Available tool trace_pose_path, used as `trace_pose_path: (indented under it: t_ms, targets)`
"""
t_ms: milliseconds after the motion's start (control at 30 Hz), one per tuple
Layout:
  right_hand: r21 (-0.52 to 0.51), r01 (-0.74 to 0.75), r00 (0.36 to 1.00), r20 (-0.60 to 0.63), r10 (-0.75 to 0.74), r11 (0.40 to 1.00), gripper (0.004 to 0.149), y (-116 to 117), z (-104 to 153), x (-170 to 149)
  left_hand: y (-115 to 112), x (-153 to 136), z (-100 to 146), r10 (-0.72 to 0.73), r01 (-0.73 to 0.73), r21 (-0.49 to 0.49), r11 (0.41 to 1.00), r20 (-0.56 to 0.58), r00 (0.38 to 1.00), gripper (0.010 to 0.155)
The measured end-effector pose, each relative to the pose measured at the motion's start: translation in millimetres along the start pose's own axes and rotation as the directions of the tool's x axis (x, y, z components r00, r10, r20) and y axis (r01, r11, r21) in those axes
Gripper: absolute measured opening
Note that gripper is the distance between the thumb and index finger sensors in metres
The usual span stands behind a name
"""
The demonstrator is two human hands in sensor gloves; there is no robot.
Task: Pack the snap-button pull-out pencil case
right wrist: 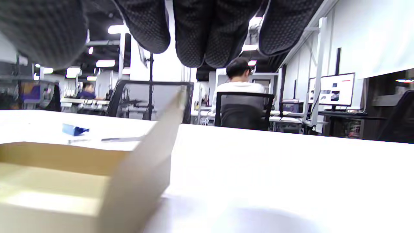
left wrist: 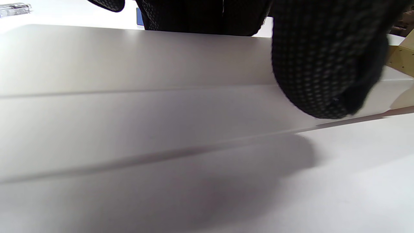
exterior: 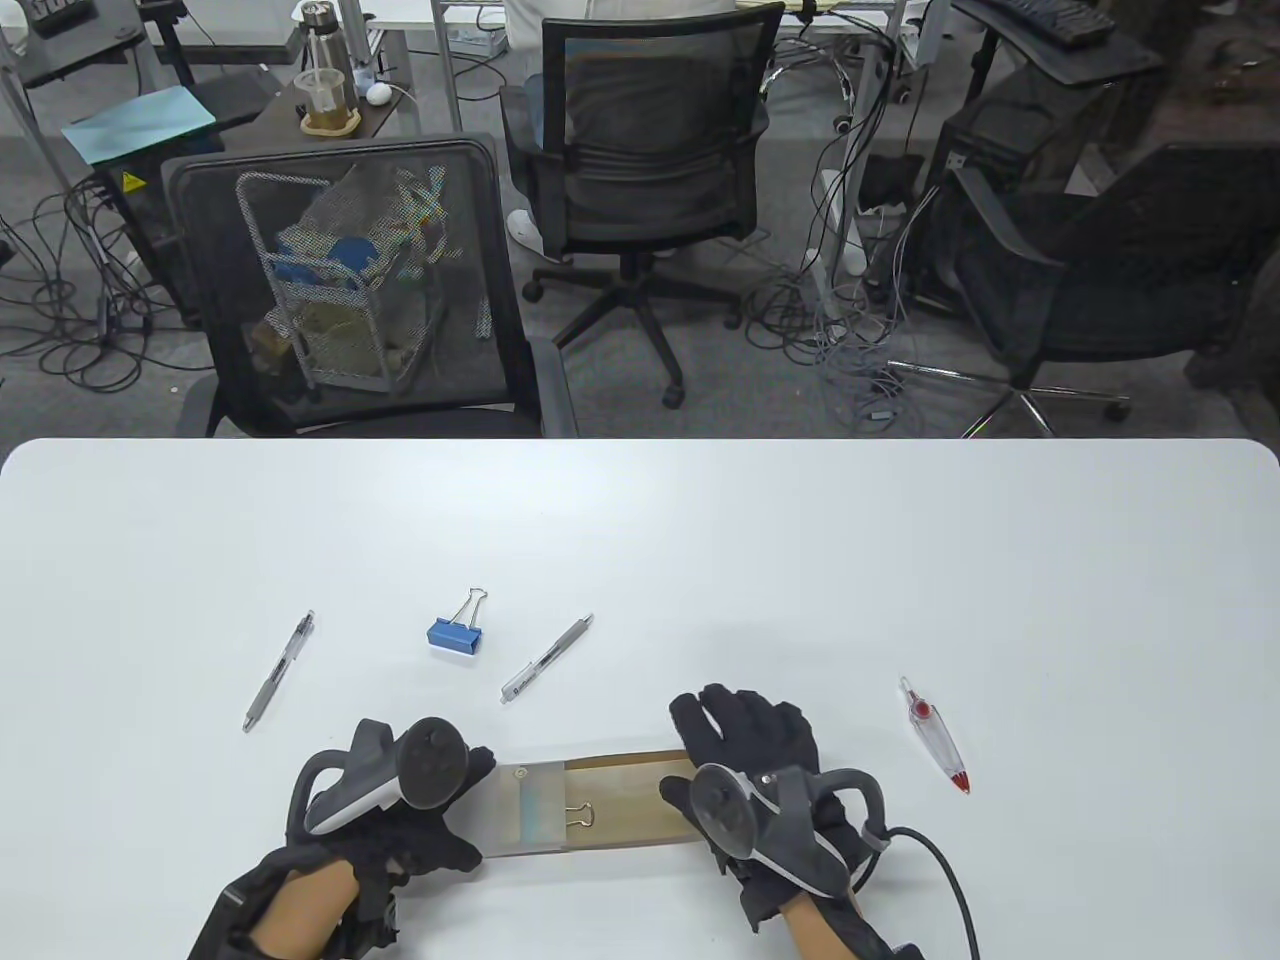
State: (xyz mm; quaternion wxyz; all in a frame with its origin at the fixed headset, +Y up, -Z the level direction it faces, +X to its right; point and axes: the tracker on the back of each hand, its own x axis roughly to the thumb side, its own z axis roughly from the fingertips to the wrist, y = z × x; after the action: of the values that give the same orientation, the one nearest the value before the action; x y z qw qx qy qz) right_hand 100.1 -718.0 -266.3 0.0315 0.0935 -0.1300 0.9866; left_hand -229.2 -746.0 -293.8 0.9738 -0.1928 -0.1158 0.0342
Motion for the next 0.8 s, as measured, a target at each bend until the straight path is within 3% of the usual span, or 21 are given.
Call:
trace_pose_path:
  t_ms: [100,233,400,600,800]
  targets:
    - [0.046,0.066,0.998,-0.020,-0.066,0.997,0.076,5.0,2.6,-11.0,0.0,0.0,-0.2,-0.004,0.004,0.000,1.000,-0.002,1.000,0.092]
    - [0.026,0.078,0.997,-0.011,-0.078,0.997,0.077,6.4,4.1,-13.3,5.0,0.9,1.5,-0.022,0.021,-0.022,1.000,-0.018,1.000,0.100]
    - [0.012,0.071,0.997,-0.004,-0.071,0.997,0.078,4.2,4.8,-10.6,35.6,-2.4,-5.1,0.077,-0.070,0.068,0.995,-0.104,0.992,0.098]
    - [-0.001,0.042,0.999,0.016,-0.042,0.999,0.079,4.3,7.8,-8.1,73.8,-12.8,-50.7,0.176,-0.114,0.171,0.979,-0.410,0.895,0.091]
    - [-0.017,0.035,0.999,0.018,-0.034,0.999,0.078,3.8,9.5,-8.0,82.4,-17.6,-99.7,0.176,-0.102,0.158,0.982,-0.592,0.786,0.085]
